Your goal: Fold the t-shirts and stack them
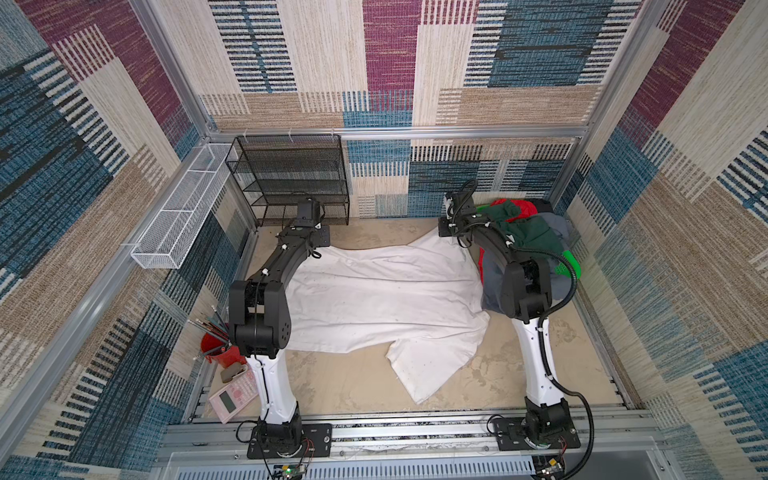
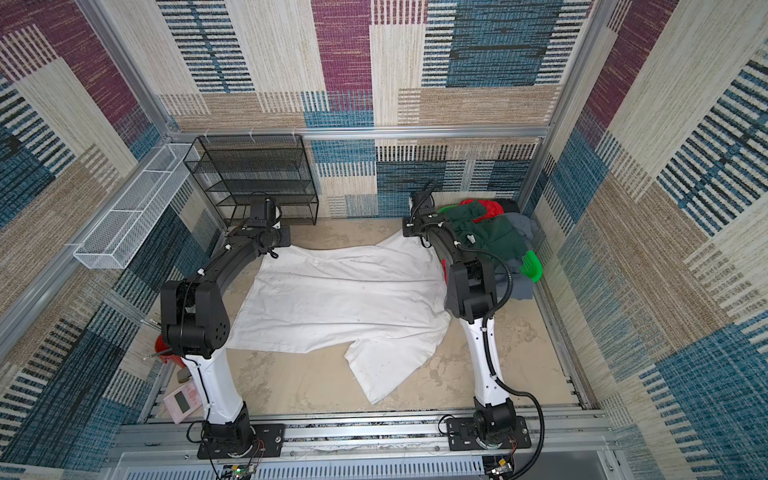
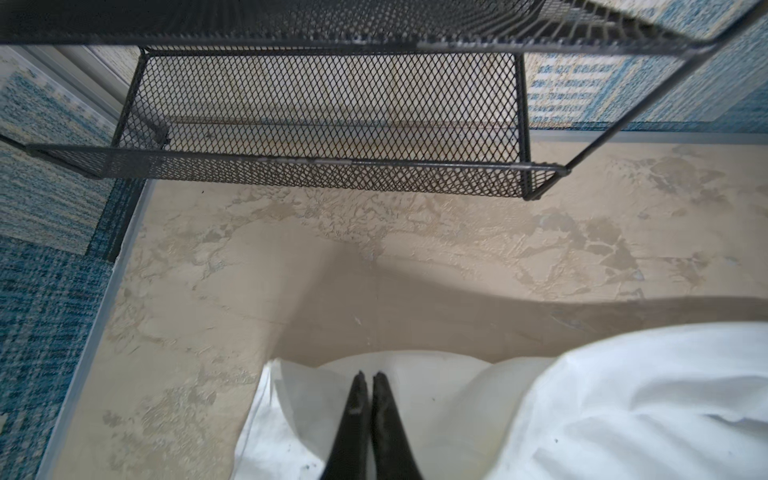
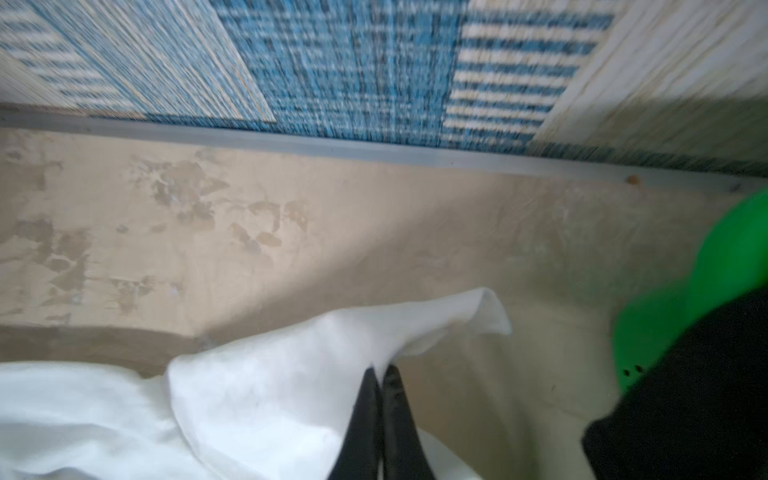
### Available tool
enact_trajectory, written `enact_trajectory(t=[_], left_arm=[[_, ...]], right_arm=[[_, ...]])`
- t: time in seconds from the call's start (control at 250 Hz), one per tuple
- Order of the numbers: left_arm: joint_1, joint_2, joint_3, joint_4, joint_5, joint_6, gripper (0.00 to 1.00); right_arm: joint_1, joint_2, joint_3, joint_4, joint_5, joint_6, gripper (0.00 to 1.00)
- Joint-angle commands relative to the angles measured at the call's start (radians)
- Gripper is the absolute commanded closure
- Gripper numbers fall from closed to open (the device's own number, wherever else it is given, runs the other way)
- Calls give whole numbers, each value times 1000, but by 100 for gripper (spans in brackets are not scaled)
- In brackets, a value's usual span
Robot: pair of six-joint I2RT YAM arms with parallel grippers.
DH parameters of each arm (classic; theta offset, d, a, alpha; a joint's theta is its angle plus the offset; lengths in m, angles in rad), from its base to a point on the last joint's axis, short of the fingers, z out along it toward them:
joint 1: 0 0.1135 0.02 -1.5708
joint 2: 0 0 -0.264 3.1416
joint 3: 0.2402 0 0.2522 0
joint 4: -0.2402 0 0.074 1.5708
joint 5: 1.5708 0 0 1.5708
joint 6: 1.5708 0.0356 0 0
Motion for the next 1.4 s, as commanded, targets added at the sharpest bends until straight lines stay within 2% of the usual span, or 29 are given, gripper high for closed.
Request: enact_trajectory(t=[0.0,0.232,0.612,0.688,0.944,1.056,1.2,1.392], left_arm=[[3,-10,10,-25,-23,-12,100],[4,-41,-10,-14,-32,-25,100],[12,-16,21,-26,-49,-19,100],[15,-9,34,-22,-52,-20,100],[17,64,178,-86,-61,14,100],[17,69,187,-106,-51,1,100],[17,20,101,-59,-47,-14,100],[17,-42,0,1,-54,-18,100]], right_arm=[[1,-44,-33,58,24,14,100],[1,-181,-220,142,12,31,100],[1,-390,-502,276,96,20,100],[1,-378,-480,281,98,7,100],[1,-217,-220,167,128,-26,100],[1,-172,-148,121,130,-24,100],[1,-193,-187,124,114,-15,100],[0,-311,-364,195,75,4,100]])
